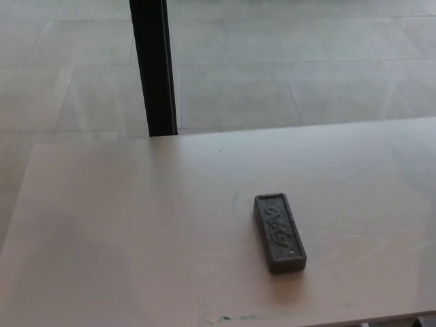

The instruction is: The robot uses its right hand to hold the eraser kept in the middle of the desk and use it to wipe the desk by swiping its surface twice

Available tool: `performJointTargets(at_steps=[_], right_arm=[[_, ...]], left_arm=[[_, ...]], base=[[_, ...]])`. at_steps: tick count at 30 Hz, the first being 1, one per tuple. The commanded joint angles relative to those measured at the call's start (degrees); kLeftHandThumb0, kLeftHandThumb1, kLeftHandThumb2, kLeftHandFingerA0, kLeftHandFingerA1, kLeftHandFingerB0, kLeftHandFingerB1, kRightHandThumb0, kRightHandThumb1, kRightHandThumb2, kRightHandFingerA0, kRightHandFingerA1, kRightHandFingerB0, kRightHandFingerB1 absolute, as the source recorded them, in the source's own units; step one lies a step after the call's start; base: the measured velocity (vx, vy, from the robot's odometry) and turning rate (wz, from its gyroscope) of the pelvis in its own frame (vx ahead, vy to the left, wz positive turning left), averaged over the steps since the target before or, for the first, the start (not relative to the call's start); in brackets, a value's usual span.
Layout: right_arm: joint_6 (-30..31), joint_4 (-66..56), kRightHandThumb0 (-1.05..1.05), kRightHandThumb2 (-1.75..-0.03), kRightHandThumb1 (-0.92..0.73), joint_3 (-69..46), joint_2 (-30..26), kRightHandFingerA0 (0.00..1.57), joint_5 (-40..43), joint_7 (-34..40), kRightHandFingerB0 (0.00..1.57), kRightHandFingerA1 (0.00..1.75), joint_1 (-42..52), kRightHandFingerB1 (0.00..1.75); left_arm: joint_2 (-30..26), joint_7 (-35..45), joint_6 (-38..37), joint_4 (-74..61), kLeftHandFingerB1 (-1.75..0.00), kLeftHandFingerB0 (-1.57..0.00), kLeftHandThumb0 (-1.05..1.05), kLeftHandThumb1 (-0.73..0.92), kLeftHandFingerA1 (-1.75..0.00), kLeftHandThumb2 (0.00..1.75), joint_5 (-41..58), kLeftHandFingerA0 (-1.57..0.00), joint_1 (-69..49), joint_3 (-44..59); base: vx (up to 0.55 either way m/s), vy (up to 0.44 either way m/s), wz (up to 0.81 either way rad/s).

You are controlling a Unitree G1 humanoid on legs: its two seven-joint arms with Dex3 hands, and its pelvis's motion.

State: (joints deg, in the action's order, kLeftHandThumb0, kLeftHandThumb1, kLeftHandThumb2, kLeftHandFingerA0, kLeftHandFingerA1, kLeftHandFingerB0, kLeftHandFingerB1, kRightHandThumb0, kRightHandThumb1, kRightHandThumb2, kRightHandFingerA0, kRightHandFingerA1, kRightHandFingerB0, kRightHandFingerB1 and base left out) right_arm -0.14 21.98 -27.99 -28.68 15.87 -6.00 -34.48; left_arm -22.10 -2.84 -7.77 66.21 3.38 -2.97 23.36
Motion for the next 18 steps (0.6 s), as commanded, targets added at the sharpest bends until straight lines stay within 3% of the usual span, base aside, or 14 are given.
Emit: performJointTargets(at_steps=[1, 3, 4, 5, 6, 7, 8, 13, 14, 15, 17, 18], right_arm=[[14.42, -11.61, -0.26, -0.69, -0.82, 12.51, 10.94, 0.78, -0.69, 5.32, 0.63, 1.54, -7.15, 0.55], [15.93, -13.06, -0.3, -0.68, -0.81, 14.21, 12.6, 0.81, -1.37, 6.16, 0.65, 1.51, -7.14, 0.55], [16.61, -13.88, -0.35, -0.69, -0.81, 15.57, 13.64, 0.82, -2.15, 6.51, 0.66, 1.54, -7.06, 0.59], [18.1, -15.06, -0.35, -0.69, -0.79, 18.72, 16.19, 0.83, -3.32, 6.93, 0.7, 1.57, -6.76, 0.78], [18.44, -15.21, -0.35, -0.69, -0.8, 20.39, 17.11, 0.82, -4.18, 6.78, 0.69, 1.63, -6.57, 0.86], [18.87, -15.35, -0.34, -0.68, -0.8, 22.43, 18.45, 0.83, -4.89, 6.44, 0.68, 1.66, -6.17, 0.9], [19.0, -15.2, -0.34, -0.65, -0.81, 23.92, 19.97, 0.9, -4.7, 5.88, 0.69, 1.66, -5.52, 0.96], [18.01, -11.15, -0.35, -0.71, -0.8, 29.62, 24.7, 0.9, -7.74, 6.23, 0.63, 1.73, -2.8, 1.08], [16.98, -9.84, -0.35, -0.71, -0.86, 30.55, 25.44, 0.92, -8.57, 6.62, 0.62, 1.75, -2.31, 1.2], [16.61, -7.41, -0.34, -0.74, -0.85, 32.8, 26.76, 0.93, -11.15, 8.47, 0.61, 1.75, -1.71, 1.42], [17.66, -6.97, -0.36, -0.69, -0.88, 33.61, 27.42, 0.92, -12.04, 9.77, 0.63, 1.75, -1.46, 1.46], [17.57, -5.46, -0.37, -0.69, -0.88, 33.72, 29.06, 0.94, -11.98, 10.98, 0.65, 1.75, -0.84, 1.56]], left_arm=[[-0.66, -0.64, -1.95, 0.74, -0.7, -0.58, -0.5, 0.5, -0.84, 0.9, 1.84, -0.76, -0.06, 0.9], [-0.83, -1.03, -1.42, 0.39, -0.71, -0.62, -0.5, 0.51, -0.86, 0.91, 1.22, -0.79, -0.06, 0.29], [-0.91, -0.64, -1.63, 0.38, -0.63, -0.65, -0.45, 0.66, -0.82, 0.58, 1.28, -0.83, -0.04, 0.3], [-0.97, -0.87, -1.81, 0.33, -0.71, -0.62, -0.5, 0.51, -0.84, 0.91, 0.95, -0.8, -0.1, 0.03], [-0.96, -1.08, -2.06, 0.37, -0.65, -0.69, -0.46, 0.65, -0.82, 0.6, 0.79, -0.85, -0.16, -0.08], [-0.94, -1.24, -2.27, 0.44, -0.65, -0.69, -0.46, 0.66, -0.81, 0.59, 0.61, -0.84, -0.17, -0.24], [-0.96, -1.2, -2.21, 0.58, -0.7, -0.62, -0.51, 0.51, -0.83, 0.91, 0.53, -0.8, -0.04, -0.36], [-0.71, -0.22, -2.09, 0.28, -0.73, -0.65, -0.5, 0.51, -0.84, 0.91, 1.25, -0.81, -0.13, 0.0], [-0.79, 0.35, -2.08, 0.19, -0.65, -0.67, -0.44, 0.67, -0.8, 0.6, 1.35, -0.84, -0.22, -0.03], [-0.76, 0.75, -2.08, 0.06, -0.72, -0.62, -0.48, 0.52, -0.8, 0.92, 1.73, -0.78, -0.26, 0.23], [-1.03, 1.02, -2.47, 0.74, -0.73, -0.64, -0.49, 0.52, -0.82, 0.91, 1.61, -0.79, -0.07, 0.12], [-1.11, 0.42, -2.55, 0.72, -0.63, -0.64, -0.45, 0.66, -0.78, 0.59, 0.97, -0.84, -0.12, -0.41]], base=[[0.0, 0.0, 0.0], [0.0, 0.0, 0.0], [0.0, 0.0, 0.0], [0.0, 0.0, 0.0], [0.0, 0.0, 0.0], [0.0, 0.0, 0.0], [0.0, 0.0, 0.0], [0.0, 0.0, 0.0], [0.0, 0.0, 0.0], [0.0, 0.0, 0.0], [0.0, 0.0, 0.0], [-0.05, -0.013, 0.06]])
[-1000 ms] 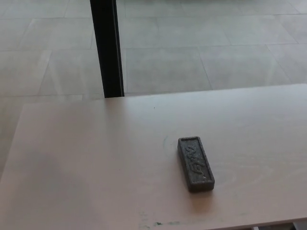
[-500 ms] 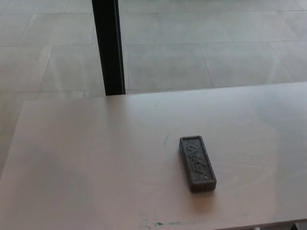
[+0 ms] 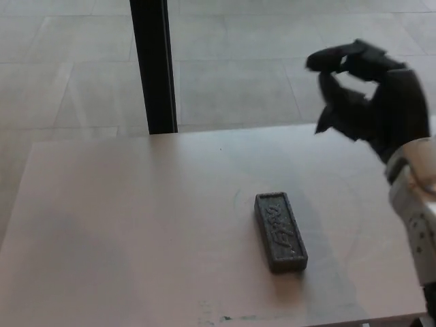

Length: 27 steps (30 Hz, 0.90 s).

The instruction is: The robot uses its right hand to hold the eraser kept in the middle of the desk and use it to wipe the desk by swiping its surface twice

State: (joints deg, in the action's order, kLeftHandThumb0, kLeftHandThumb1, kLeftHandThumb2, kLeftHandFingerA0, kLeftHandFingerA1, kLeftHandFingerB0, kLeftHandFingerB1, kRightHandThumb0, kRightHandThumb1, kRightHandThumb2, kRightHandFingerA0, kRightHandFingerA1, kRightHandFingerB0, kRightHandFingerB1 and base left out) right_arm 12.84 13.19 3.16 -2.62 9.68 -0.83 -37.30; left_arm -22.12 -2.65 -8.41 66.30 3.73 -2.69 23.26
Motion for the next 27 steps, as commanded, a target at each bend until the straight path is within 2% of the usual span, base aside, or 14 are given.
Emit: performJointTargets(at_steps=[1, 2, 5, 7, 9, 11, 13, 14, 16, 18, 24, 27], right_arm=[[4.61, 3.52, -0.37, -0.69, -0.88, 2.56, 3.26, 0.94, -5.9, 6.01, 0.65, 1.75, 2.04, 1.56], [2.81, 5.28, -0.38, -0.74, -0.9, 3.41, 3.69, 0.98, -7.0, 6.06, 0.68, 1.75, 2.54, 1.68], [0.28, 8.54, -0.4, -0.85, -0.82, 4.09, 5.21, 1.01, -8.19, 6.97, 0.65, 1.75, 3.48, 1.68], [0.55, 9.73, -0.39, -0.86, -0.79, 4.27, 6.08, 1.01, -8.58, 7.39, 0.66, 1.75, 4.23, 1.65], [0.08, 10.14, -0.4, -0.81, -0.82, 4.33, 6.16, 0.99, -8.74, 6.71, 0.65, 1.75, 4.83, 1.64], [-1.02, 11.26, -0.4, -0.85, -0.76, 4.96, 6.05, 1.02, -9.65, 6.22, 0.69, 1.75, 5.54, 1.71], [-2.77, 12.29, -0.37, -0.94, -0.68, 4.91, 5.49, 1.02, -9.74, 5.19, 0.72, 1.75, 6.39, 1.74], [-4.18, 13.2, -0.37, -0.91, -0.7, 4.79, 4.78, 1.01, -9.76, 4.27, 0.73, 1.75, 6.75, 1.75], [-4.84, 13.96, -0.39, -0.87, -0.72, 4.6, 4.53, 1.01, -10.09, 4.22, 0.73, 1.75, 6.86, 1.75], [-5.89, 14.53, -0.36, -0.94, -0.7, 4.26, 4.17, 1.01, -10.19, 4.03, 0.74, 1.75, 7.18, 1.75], [-8.32, 15.6, -0.36, -0.97, -0.68, 4.14, 4.52, 1.03, -10.58, 3.73, 0.74, 1.75, 8.47, 1.75], [-9.82, 17.12, -0.37, -0.9, -0.7, 4.47, 5.14, 1.01, -11.05, 3.81, 0.72, 1.75, 8.8, 1.72]], left_arm=[[-1.11, 0.17, -1.95, 0.66, -0.63, -0.64, -0.45, 0.66, -0.78, 0.59, 0.57, -0.84, -0.4, -0.4], [-1.07, -0.04, -2.11, 0.78, -0.72, -0.63, -0.51, 0.52, -0.82, 0.92, 0.55, -0.81, -0.39, -0.48], [-0.87, -0.19, -2.6, 0.9, -0.71, -0.62, -0.5, 0.52, -0.82, 0.92, 0.95, -0.81, -0.42, -0.18], [-0.72, 0.23, -2.36, 0.85, -0.72, -0.63, -0.5, 0.52, -0.81, 0.92, 1.12, -0.8, -0.33, -0.18], [-0.53, 0.13, -1.7, 0.67, -0.71, -0.61, -0.51, 0.51, -0.82, 0.91, 1.69, -0.79, 0.01, 0.24], [-0.63, -0.04, -1.56, 0.54, -0.68, -0.55, -0.48, 0.53, -0.79, 0.93, 1.28, -0.75, -0.01, -0.17], [-0.58, -0.1, -2.32, 1.11, -0.72, -0.64, -0.51, 0.52, -0.81, 0.91, 1.37, -0.79, 0.11, -0.17], [-0.47, -0.06, -2.47, 1.63, -0.7, -0.59, -0.49, 0.52, -0.79, 0.93, 1.64, -0.75, 0.34, 0.0], [-0.46, -0.2, -2.68, 1.76, -0.72, -0.61, -0.5, 0.52, -0.81, 0.92, 1.75, -0.77, 0.36, -0.1], [-0.54, -0.35, -2.97, 2.07, -0.7, -0.58, -0.49, 0.52, -0.8, 0.93, 1.31, -0.76, 0.59, -0.64], [-0.24, -0.65, -2.17, 1.61, -0.7, -0.59, -0.48, 0.53, -0.81, 0.93, 2.03, -0.76, 0.94, -0.58], [-0.27, -0.65, -2.13, 1.14, -0.7, -0.59, -0.47, 0.53, -0.8, 0.95, 1.88, -0.75, 0.78, -0.9]], base=[[0.0, 0.0, 0.0], [0.0, 0.0, 0.0], [0.0, 0.0, 0.0], [0.0, 0.0, 0.0], [0.0, 0.0, 0.0], [0.0, 0.0, 0.0], [0.0, 0.0, 0.0], [0.0, 0.0, 0.0], [0.0, 0.0, 0.0], [0.0, 0.0, 0.0], [0.0, 0.0, 0.0], [0.0, 0.0, 0.0]])
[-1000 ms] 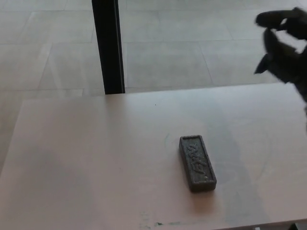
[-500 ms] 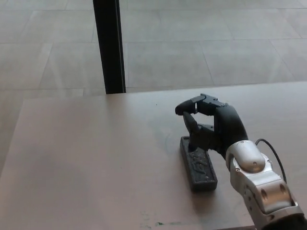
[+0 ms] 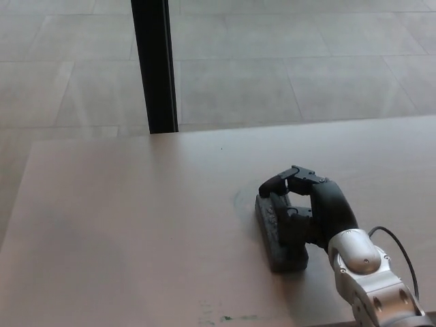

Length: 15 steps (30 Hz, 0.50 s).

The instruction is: The robot uses its right hand to hold the eraser kept in the middle of the desk and use it to wipe the desk by swiping its surface twice

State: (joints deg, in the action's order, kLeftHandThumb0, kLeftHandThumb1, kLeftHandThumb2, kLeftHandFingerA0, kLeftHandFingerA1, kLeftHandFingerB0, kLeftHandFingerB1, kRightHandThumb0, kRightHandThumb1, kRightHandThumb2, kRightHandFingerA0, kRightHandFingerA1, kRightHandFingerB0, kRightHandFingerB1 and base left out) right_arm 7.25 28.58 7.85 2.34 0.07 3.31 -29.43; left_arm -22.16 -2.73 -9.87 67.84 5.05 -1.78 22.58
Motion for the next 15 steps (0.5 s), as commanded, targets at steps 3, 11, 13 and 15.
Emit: performJointTargets(at_steps=[3, 11, 13, 15], right_arm=[[-4.03, 2.6, -0.37, -0.83, -0.73, 0.21, 0.61, 1.02, -1.86, -0.22, 0.7, 1.75, 1.45, 1.71], [-3.84, 3.37, -0.37, -0.88, -0.71, 0.03, 1.02, 1.03, -3.21, 0.88, 0.74, 1.75, 4.04, 1.75], [-4.04, 4.11, -0.39, -0.81, -0.75, 0.37, 0.7, 0.98, -4.35, 1.74, 0.71, 1.75, 4.69, 1.75], [-3.91, 5.18, -0.41, -0.78, -0.75, -0.27, 0.89, 0.97, -4.24, 2.52, 0.7, 1.75, 5.09, 1.75]], left_arm=[[-0.21, 0.16, -0.67, -0.51, -0.67, -0.51, -0.45, 0.53, -0.8, 0.94, 1.23, -0.73, -0.21, 0.16], [-0.19, 0.52, -0.86, 0.41, -0.71, -0.58, -0.47, 0.55, -0.8, 0.96, 1.42, -0.75, 0.06, -0.44], [0.11, 0.33, -1.66, 0.03, -0.71, -0.59, -0.46, 0.56, -0.78, 0.97, 1.45, -0.73, -0.28, -0.48], [0.1, 0.73, -1.38, -0.16, -0.7, -0.58, -0.45, 0.56, -0.77, 0.97, 1.73, -0.71, -0.28, -0.34]], base=[[0.0, 0.0, 0.0], [0.0, 0.0, 0.0], [0.0, 0.0, 0.0], [0.0, 0.0, 0.0]])
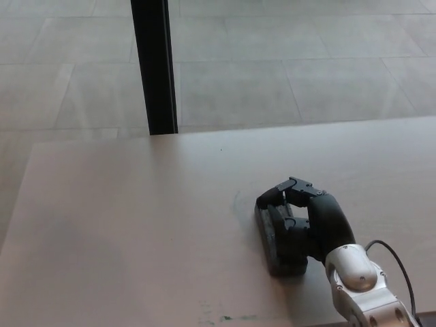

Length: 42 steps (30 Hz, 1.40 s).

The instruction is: The robot uses its right hand to hold the eraser kept in the middle of the desk and use it to wipe the desk by swiping its surface twice

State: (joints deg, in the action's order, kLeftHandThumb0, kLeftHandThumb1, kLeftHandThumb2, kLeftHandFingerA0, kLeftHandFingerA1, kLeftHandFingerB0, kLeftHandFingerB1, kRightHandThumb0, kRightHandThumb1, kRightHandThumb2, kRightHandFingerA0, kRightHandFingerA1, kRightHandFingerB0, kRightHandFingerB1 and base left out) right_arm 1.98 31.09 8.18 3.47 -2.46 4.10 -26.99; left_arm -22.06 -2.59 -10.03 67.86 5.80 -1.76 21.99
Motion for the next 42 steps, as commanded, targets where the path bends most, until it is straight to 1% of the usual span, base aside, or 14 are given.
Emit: performJointTargets(at_steps=[1, 10, 12, 14, 15, 18, 20, 23, 28, 34, 35, 36, 39, 42], right_arm=[[1.32, 2.79, -0.38, -0.83, -0.74, -0.18, -0.6, 0.97, -2.62, 2.19, 0.68, 1.75, 2.9, 1.74], [-1.8, 6.24, -0.36, -0.91, -0.72, 1.91, -4.88, 0.91, -7.29, 3.06, 0.66, 1.75, 3.4, 1.75], [-2.07, 7.04, -0.38, -0.78, -0.79, 1.53, -7.18, 0.86, -8.1, 3.58, 0.66, 1.75, 3.53, 1.62], [-2.1, 7.02, -0.37, -0.79, -0.79, 1.22, -8.79, 0.89, -8.29, 3.55, 0.66, 1.75, 3.74, 1.66], [-2.02, 7.41, -0.35, -0.83, -0.75, 0.39, -9.26, 0.89, -7.79, 3.97, 0.75, 1.75, 3.69, 1.55], [-4.19, 9.53, -0.36, -0.85, -0.75, -2.81, -12.36, 0.9, -6.36, 3.78, 0.74, 1.75, 3.96, 1.56], [-4.63, 10.38, -0.35, -0.8, -0.75, -4.22, -13.8, 0.87, -6.16, 4.06, 0.73, 1.75, 4.17, 1.56], [-7.51, 12.18, -0.35, -0.91, -0.68, -8.84, -16.52, 0.94, -3.37, 3.08, 0.66, 1.75, 5.27, 1.72], [-7.86, 14.29, -0.34, -0.99, -0.64, -15.35, -18.07, 0.95, -0.37, 2.65, 0.74, 1.75, 5.83, 1.52], [-3.81, 16.47, -0.39, -0.73, -0.73, -23.7, -17.32, 1.03, 4.63, 4.45, 0.63, 1.75, 5.02, 1.64], [-3.69, 16.44, -0.47, -1.03, -0.56, -24.3, -17.1, 1.22, 5.03, 4.34, 0.87, 1.4, 5.06, 1.2], [-4.26, 15.94, -0.37, -0.79, -0.71, -24.6, -16.66, 1.01, 5.12, 3.92, 0.59, 1.75, 5.55, 1.64], [-5.01, 15.18, -0.37, -0.91, -0.66, -24.54, -15.65, 1.0, 5.12, 3.79, 0.72, 1.75, 5.82, 1.48], [-4.95, 10.76, -0.38, -0.74, -0.76, -22.29, -11.91, 1.01, 5.07, 2.94, 0.68, 1.75, 6.09, 1.64]], left_arm=[[-0.15, 0.71, -0.82, -0.4, -0.68, -0.55, -0.46, 0.57, -0.78, 0.98, 0.67, -0.72, -0.37, -0.11], [-0.29, -0.05, -1.07, 0.47, -0.68, -0.57, -0.49, 0.56, -0.79, 0.96, 0.65, -0.75, 0.36, -0.15], [-0.21, -0.04, -0.99, 0.12, -0.67, -0.55, -0.48, 0.57, -0.77, 0.97, 0.71, -0.73, 0.07, -0.14], [-0.16, 1.1, -1.36, -0.11, -0.67, -0.52, -0.47, 0.57, -0.77, 0.97, 1.31, -0.71, -0.3, 0.29], [-0.26, 0.65, -1.61, -0.01, -0.66, -0.53, -0.5, 0.57, -0.77, 0.97, 0.87, -0.74, -0.39, 0.03], [-0.21, -0.07, -0.95, 0.27, -0.71, -0.6, -0.49, 0.56, -0.79, 0.97, 1.25, -0.76, 0.01, 0.47], [-0.18, 0.6, -0.94, 0.36, -0.68, -0.53, -0.46, 0.57, -0.78, 0.98, 1.52, -0.74, 0.16, 0.75], [-0.11, 0.53, -0.84, -0.42, -0.67, -0.54, -0.47, 0.57, -0.79, 0.97, 1.53, -0.74, -0.11, 0.87], [-0.34, 0.44, -1.22, -0.12, -0.67, -0.53, -0.49, 0.57, -0.78, 0.97, 0.93, -0.74, -0.42, 0.55], [-0.06, -0.65, -1.18, -0.22, -0.68, -0.56, -0.51, 0.58, -0.78, 0.99, 0.75, -0.75, -0.22, 0.61], [-0.07, -0.69, -0.94, -0.34, -0.66, -0.52, -0.51, 0.59, -0.78, 0.99, 0.7, -0.75, -0.2, 0.53], [-0.24, -0.37, -0.97, -0.36, -0.65, -0.51, -0.51, 0.59, -0.77, 0.99, 0.48, -0.74, -0.23, 0.27], [-0.09, -0.06, -1.14, -0.53, -0.67, -0.52, -0.51, 0.59, -0.78, 1.0, 0.66, -0.74, -0.11, 0.22], [0.18, -0.58, -0.96, -1.31, -0.68, -0.55, -0.53, 0.59, -0.8, 0.99, 0.73, -0.77, -0.1, 0.22]], base=[[0.0, 0.0, 0.0], [0.0, 0.0, 0.0], [0.0, 0.0, 0.0], [0.0, 0.0, 0.0], [0.0, 0.0, 0.0], [0.0, 0.0, 0.0], [0.0, 0.0, 0.0], [0.0, 0.0, 0.0], [0.0, 0.0, 0.0], [0.0, 0.0, 0.0], [0.0, 0.0, 0.0], [0.0, 0.0, 0.0], [0.0, 0.0, 0.0], [0.0, 0.0, 0.0]])
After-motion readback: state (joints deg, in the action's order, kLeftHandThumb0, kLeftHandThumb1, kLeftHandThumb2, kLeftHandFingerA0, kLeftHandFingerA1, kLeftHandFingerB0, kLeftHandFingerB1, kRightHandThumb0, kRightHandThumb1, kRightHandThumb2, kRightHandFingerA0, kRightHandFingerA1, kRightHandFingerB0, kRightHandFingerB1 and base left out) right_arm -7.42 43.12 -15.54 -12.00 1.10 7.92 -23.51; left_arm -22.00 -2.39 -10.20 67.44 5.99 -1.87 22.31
